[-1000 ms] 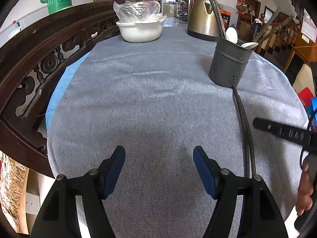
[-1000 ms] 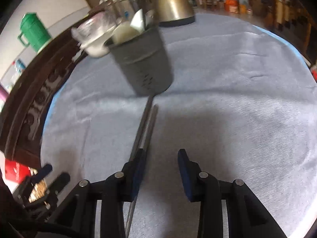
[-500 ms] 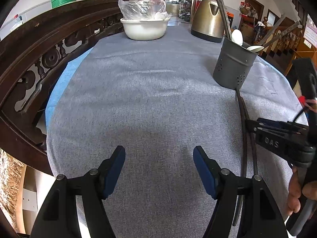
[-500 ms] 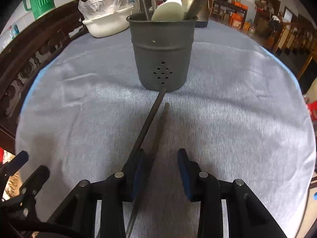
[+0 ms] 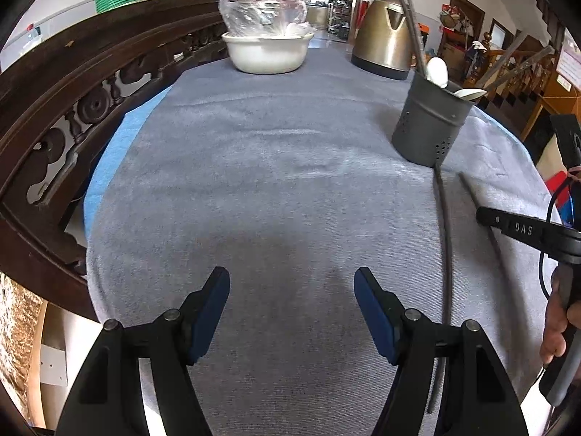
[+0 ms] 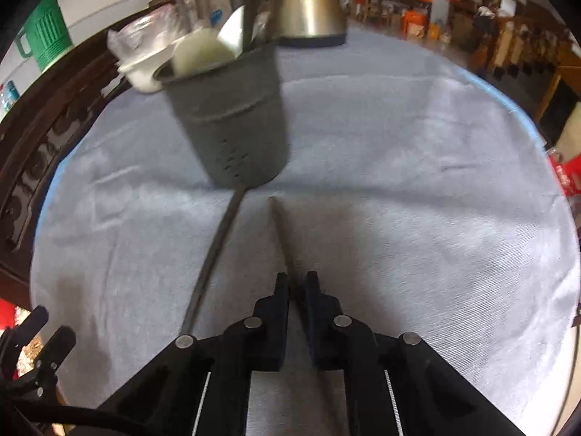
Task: Organize utensils
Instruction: 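Close the right tool on the dark chopstick, then grasp another dark chopstick with the left tool while the right tool holds its chopstick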
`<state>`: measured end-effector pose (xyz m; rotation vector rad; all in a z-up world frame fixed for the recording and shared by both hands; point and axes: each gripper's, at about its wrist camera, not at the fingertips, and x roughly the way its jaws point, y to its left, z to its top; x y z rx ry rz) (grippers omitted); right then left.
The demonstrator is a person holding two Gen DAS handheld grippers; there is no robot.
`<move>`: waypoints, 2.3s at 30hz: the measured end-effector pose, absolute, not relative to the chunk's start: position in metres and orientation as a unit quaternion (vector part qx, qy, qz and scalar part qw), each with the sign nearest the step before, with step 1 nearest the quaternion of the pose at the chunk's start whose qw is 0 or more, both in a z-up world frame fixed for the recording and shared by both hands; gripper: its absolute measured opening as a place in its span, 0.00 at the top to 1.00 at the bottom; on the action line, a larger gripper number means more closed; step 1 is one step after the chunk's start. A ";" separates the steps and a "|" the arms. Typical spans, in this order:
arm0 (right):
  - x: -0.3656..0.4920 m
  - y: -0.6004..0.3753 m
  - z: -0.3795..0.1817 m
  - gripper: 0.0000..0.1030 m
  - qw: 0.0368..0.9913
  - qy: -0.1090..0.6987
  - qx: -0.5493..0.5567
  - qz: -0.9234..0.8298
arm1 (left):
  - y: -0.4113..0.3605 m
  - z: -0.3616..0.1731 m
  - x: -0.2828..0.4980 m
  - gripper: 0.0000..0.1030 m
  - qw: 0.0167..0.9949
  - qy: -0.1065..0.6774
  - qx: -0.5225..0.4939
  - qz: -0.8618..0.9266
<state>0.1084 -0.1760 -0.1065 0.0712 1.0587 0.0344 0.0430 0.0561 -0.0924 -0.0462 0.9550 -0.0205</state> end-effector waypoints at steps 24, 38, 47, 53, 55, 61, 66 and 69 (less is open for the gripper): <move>0.142 -0.282 -0.113 0.92 0.806 0.529 0.260 0.051 | -0.046 -0.101 0.151 0.31 0.839 0.519 -0.046 -0.152; 0.167 -0.265 -0.115 0.92 0.803 0.550 0.224 0.045 | -0.034 -0.110 0.170 0.66 0.844 0.518 -0.029 -0.140; 0.173 -0.249 -0.123 0.86 0.795 0.570 0.199 0.051 | -0.010 -0.105 0.180 0.55 0.828 0.536 -0.059 -0.155; 0.181 -0.242 -0.121 0.86 0.792 0.585 0.171 0.042 | -0.026 -0.116 0.198 0.53 0.821 0.547 -0.042 -0.158; 0.182 -0.239 -0.121 0.90 0.793 0.589 0.152 0.037 | -0.031 -0.118 0.199 0.53 0.824 0.542 -0.032 -0.158; 0.178 -0.229 -0.118 0.94 0.805 0.582 0.110 0.029 | -0.046 -0.127 0.206 0.89 0.828 0.536 -0.027 -0.164; 0.163 -0.238 -0.108 0.94 0.820 0.553 0.140 0.035 | -0.037 -0.125 0.209 0.93 0.832 0.528 -0.025 -0.168; 0.152 -0.248 -0.095 0.94 0.831 0.533 0.156 0.041 | -0.026 -0.115 0.205 0.93 0.841 0.512 -0.043 -0.170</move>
